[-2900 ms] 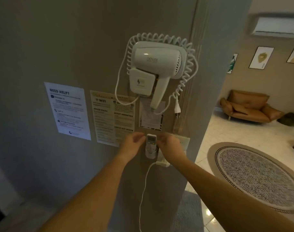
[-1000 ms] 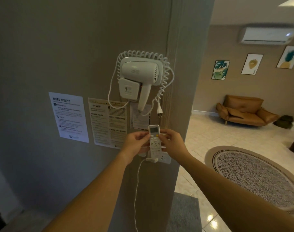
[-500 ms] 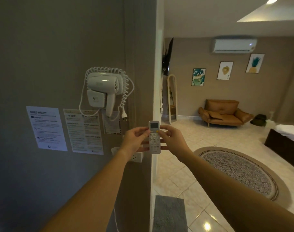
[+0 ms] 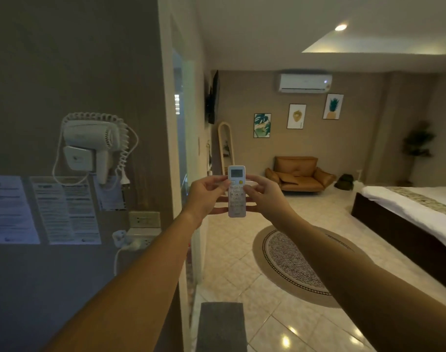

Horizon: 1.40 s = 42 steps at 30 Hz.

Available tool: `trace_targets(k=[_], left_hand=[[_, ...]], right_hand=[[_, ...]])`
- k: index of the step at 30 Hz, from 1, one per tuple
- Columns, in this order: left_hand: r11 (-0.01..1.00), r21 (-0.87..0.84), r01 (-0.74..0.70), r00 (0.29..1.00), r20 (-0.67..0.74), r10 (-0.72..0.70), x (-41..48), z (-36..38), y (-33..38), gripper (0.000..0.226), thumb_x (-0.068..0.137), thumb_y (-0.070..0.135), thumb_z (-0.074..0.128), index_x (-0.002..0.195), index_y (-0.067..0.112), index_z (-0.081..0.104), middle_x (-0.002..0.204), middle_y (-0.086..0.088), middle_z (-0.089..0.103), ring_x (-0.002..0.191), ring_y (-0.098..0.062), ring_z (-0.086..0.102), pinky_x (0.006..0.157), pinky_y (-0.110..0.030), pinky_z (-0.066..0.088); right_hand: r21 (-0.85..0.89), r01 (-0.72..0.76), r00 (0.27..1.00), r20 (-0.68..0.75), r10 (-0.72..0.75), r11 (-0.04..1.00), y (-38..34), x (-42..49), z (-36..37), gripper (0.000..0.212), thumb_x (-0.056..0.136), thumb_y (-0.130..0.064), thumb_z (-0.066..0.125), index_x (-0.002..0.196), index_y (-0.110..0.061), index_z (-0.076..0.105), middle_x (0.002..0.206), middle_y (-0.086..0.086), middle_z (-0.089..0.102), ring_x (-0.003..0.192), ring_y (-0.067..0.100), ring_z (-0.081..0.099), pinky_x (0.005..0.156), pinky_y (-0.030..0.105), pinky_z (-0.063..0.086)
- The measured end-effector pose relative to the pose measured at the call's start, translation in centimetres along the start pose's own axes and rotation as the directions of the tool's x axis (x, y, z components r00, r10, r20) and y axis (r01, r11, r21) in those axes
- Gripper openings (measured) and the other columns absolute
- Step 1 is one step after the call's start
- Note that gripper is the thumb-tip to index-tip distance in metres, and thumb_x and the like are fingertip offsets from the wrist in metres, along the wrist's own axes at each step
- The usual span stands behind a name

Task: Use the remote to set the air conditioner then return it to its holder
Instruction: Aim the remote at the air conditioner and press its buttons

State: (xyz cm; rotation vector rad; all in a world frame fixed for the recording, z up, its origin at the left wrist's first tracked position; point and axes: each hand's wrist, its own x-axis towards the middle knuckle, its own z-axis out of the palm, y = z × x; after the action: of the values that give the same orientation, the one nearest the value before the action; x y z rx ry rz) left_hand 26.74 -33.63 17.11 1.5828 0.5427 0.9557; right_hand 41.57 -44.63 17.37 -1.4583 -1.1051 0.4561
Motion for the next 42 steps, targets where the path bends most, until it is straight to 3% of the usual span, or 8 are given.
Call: trace_targets(k=[7, 12, 18, 26, 30, 37, 40, 42], left_hand=[[0.999, -0.025, -0.038, 0.997, 0.070, 0.040, 0.1, 7.9, 1.7, 0.020, 0.099, 0.022, 0.073, 0.118, 0.021, 0.076, 0.102, 0.003, 0.082, 0.082, -0.015, 0.082, 0.061, -0.036, 0.067], [0.997, -0.059, -0.042, 0.992, 0.120, 0.049, 1.0, 12.5, 2.8, 0.028, 0.097, 0.022, 0.075, 0.125, 0.016, 0.076, 0.110, -0.007, 0.082, 0.090, -0.026, 0.082, 0.073, -0.051, 0.068], [0.994, -0.075, -0.080, 0.972, 0.213, 0.094, 3.0, 16.7, 4.0, 0.031, 0.098, 0.026, 0.074, 0.128, 0.018, 0.075, 0.112, -0.006, 0.082, 0.096, -0.027, 0.081, 0.078, -0.052, 0.068], [0.984, -0.130, -0.121, 0.926, 0.341, 0.159, 6.1, 20.9, 5.3, 0.031, 0.097, 0.025, 0.075, 0.128, 0.025, 0.076, 0.103, 0.000, 0.084, 0.091, -0.020, 0.082, 0.074, -0.042, 0.068], [0.986, -0.134, -0.098, 0.917, 0.374, 0.142, 7.6, 22.4, 5.6, 0.019, 0.097, 0.028, 0.075, 0.114, 0.036, 0.078, 0.101, 0.003, 0.084, 0.093, -0.020, 0.082, 0.079, -0.052, 0.067], [0.981, -0.166, -0.097, 0.894, 0.419, 0.159, 8.9, 23.2, 5.6, 0.031, 0.101, 0.022, 0.070, 0.132, 0.019, 0.072, 0.097, 0.005, 0.081, 0.080, -0.009, 0.081, 0.063, -0.034, 0.067], [0.982, -0.169, -0.089, 0.897, 0.414, 0.153, 9.3, 23.2, 5.3, 0.033, 0.100, 0.022, 0.071, 0.133, 0.017, 0.071, 0.097, 0.003, 0.081, 0.078, -0.010, 0.081, 0.061, -0.033, 0.066], [0.980, -0.178, -0.083, 0.895, 0.419, 0.152, 9.4, 23.2, 5.2, 0.034, 0.100, 0.021, 0.072, 0.133, 0.016, 0.071, 0.095, 0.004, 0.081, 0.078, -0.010, 0.081, 0.061, -0.032, 0.066]], right_hand=[[0.005, 0.030, 0.996, -0.083, -0.029, 1.000, -0.1, -2.3, -8.0, 0.028, 0.107, -0.016, 0.057, 0.134, -0.010, 0.064, 0.112, 0.010, 0.078, 0.102, 0.024, 0.078, 0.076, 0.037, 0.068], [0.015, 0.045, 0.989, -0.142, -0.043, 0.999, -0.3, -3.2, -12.4, 0.029, 0.107, -0.013, 0.057, 0.135, -0.011, 0.065, 0.110, 0.012, 0.078, 0.101, 0.025, 0.079, 0.073, 0.032, 0.067], [-0.004, 0.080, 0.973, -0.217, -0.079, 0.997, -0.8, -3.5, -16.8, 0.030, 0.106, -0.010, 0.059, 0.135, -0.015, 0.065, 0.104, 0.008, 0.080, 0.092, 0.017, 0.081, 0.075, 0.030, 0.067], [-0.050, 0.081, 0.944, -0.318, -0.093, 0.995, -1.0, -2.6, -21.2, 0.034, 0.105, -0.014, 0.061, 0.138, -0.022, 0.064, 0.111, 0.010, 0.079, 0.099, 0.021, 0.080, 0.080, 0.044, 0.068], [-0.120, 0.080, 0.929, -0.350, -0.118, 0.989, -1.0, -1.8, -22.8, 0.034, 0.105, -0.016, 0.062, 0.138, -0.022, 0.064, 0.110, 0.008, 0.080, 0.100, 0.019, 0.080, 0.080, 0.044, 0.068], [-0.121, 0.056, 0.927, -0.362, -0.097, 0.991, -0.4, -0.6, -23.5, 0.035, 0.105, -0.018, 0.061, 0.139, -0.022, 0.062, 0.108, 0.003, 0.081, 0.096, 0.017, 0.081, 0.077, 0.038, 0.068], [-0.116, 0.037, 0.928, -0.365, -0.077, 0.993, 0.0, -0.2, -23.6, 0.036, 0.105, -0.019, 0.061, 0.141, -0.021, 0.061, 0.110, 0.003, 0.081, 0.099, 0.019, 0.080, 0.081, 0.042, 0.068], [-0.110, 0.033, 0.928, -0.365, -0.071, 0.993, 0.1, 0.0, -23.5, 0.036, 0.106, -0.019, 0.060, 0.142, -0.021, 0.061, 0.110, 0.002, 0.081, 0.097, 0.017, 0.081, 0.077, 0.037, 0.068]])
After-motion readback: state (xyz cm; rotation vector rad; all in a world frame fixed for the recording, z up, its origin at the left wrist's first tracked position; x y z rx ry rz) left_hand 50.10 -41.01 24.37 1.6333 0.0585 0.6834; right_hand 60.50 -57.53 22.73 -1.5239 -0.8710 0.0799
